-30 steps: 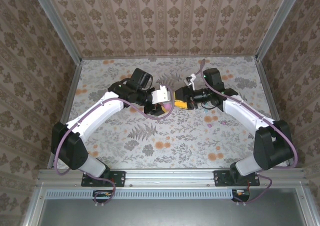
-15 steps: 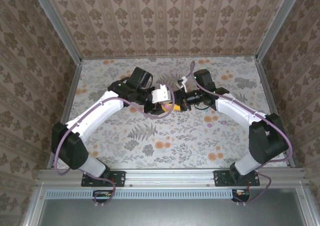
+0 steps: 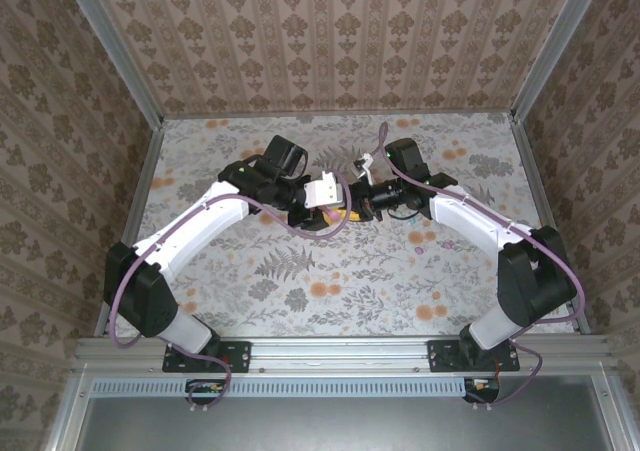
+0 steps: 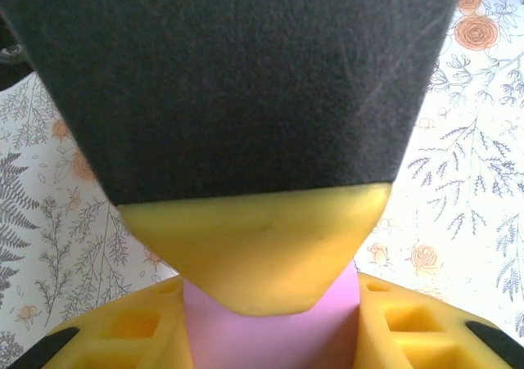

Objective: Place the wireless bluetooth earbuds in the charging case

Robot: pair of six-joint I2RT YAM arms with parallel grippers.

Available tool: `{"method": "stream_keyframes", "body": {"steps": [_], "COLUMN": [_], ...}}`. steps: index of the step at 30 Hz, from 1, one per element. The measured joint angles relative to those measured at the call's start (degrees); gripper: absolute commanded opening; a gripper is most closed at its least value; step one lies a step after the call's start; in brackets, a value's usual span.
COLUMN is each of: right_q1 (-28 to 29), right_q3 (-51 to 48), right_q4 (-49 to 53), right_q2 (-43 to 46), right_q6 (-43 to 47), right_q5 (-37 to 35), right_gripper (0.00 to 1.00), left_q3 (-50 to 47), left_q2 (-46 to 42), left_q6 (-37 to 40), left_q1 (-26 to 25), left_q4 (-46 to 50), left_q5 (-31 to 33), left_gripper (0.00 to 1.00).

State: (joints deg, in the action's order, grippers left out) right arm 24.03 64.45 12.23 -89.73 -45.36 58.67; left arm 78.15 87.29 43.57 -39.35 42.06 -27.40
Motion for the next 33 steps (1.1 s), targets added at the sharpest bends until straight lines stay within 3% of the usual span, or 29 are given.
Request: {"method": "stream_keyframes", "body": {"steps": [1, 5, 8, 13, 17, 21, 26, 33], "right_q1": [0.0, 0.0, -0.6, -4.1, -7.2, -9.0, -7.6, -3.5], "right_q3": [0.0, 0.1, -0.5, -3.8, -4.7, -4.2, -1.2, -12.1], "right_q4": [0.0, -0.2, -3.3, -14.1, -24.0, -25.5, -11.0, -15.5], "right_q2": [0.0, 0.0, 0.0, 0.0, -0.9, -1.0, -1.0, -4.4], "right_q6": [0.0, -0.3, -2.8, -10.3, -17.6, -18.4, -8.1, -11.6], "right_q5": [-0.2, -0.2, 0.0, 2.1, 4.6, 4.4, -4.7, -14.8], "right_gripper": [0.17, 0.15, 0.14, 0.14, 0.14, 0.15, 0.17, 0.18], "left_q3": [0.0, 0.0, -0.1, -7.0, -18.1, -21.7, -21.9, -23.7], "left_q2": [0.0, 0.0, 0.0, -5.1, -12.7, -13.7, -14.0, -15.8], "left_q6": [0.0, 0.2, -1.4, -6.6, -17.1, -26.2, -37.0, -47.8], "left_q1": [0.0, 0.0, 0.4, 5.0, 12.4, 15.0, 14.9, 15.0], "left_q4": [0.0, -0.1, -1.6, -11.3, -26.4, -36.8, -42.4, -42.9], "left_q5": [0.2, 1.2, 2.7, -1.4, -9.8, -12.6, -8.4, 1.4], "left_gripper": [0.45, 0.79, 0.9, 0.89, 0.85, 0.84, 0.8, 0.78]}}
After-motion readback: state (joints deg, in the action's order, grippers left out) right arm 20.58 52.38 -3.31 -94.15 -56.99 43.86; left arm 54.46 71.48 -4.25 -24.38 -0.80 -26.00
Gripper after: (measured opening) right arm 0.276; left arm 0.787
